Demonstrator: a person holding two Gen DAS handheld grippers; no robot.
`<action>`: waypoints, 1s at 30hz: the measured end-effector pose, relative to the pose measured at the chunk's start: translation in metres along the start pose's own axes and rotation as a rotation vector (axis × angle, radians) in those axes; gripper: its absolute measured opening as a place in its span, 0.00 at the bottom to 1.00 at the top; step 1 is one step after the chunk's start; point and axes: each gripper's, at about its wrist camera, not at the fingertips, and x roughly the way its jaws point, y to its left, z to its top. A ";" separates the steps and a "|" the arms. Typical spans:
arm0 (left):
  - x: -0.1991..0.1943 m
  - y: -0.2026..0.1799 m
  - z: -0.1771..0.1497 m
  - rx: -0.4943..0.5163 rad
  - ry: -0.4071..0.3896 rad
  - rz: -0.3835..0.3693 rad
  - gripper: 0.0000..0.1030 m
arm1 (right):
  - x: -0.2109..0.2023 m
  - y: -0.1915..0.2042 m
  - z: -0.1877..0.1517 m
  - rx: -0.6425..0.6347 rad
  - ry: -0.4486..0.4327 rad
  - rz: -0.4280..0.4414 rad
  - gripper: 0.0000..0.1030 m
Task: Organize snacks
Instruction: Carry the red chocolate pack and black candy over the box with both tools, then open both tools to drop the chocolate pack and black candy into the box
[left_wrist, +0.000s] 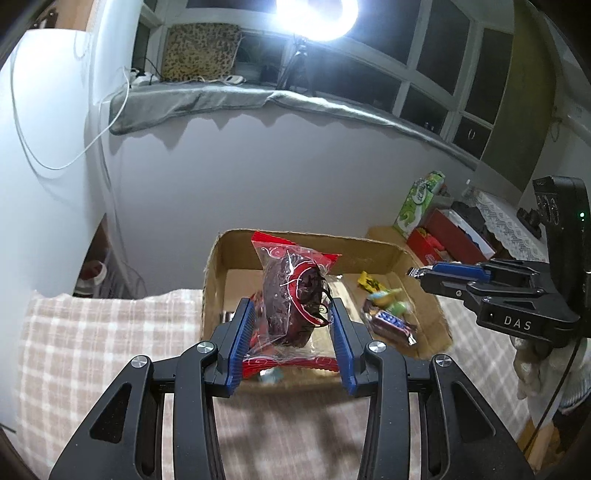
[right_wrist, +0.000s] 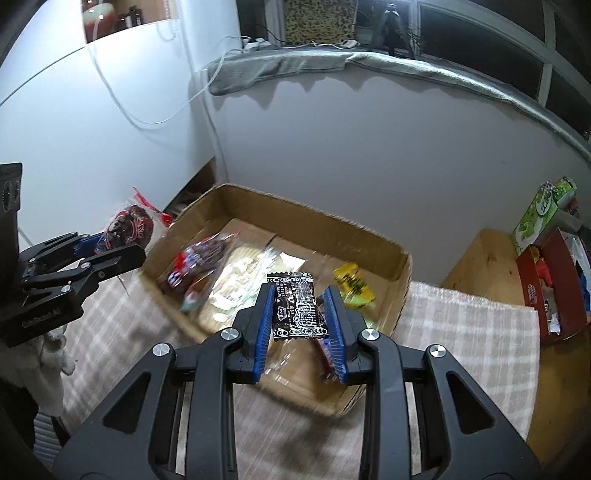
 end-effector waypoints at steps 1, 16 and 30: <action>0.005 0.001 0.002 -0.005 0.007 0.001 0.38 | 0.005 -0.003 0.003 0.008 0.004 -0.001 0.28; 0.041 -0.005 0.005 -0.009 0.058 0.045 0.38 | 0.041 -0.020 0.011 0.043 0.064 -0.011 0.28; 0.040 -0.008 0.008 0.003 0.048 0.067 0.54 | 0.036 -0.015 0.008 0.021 0.047 -0.033 0.76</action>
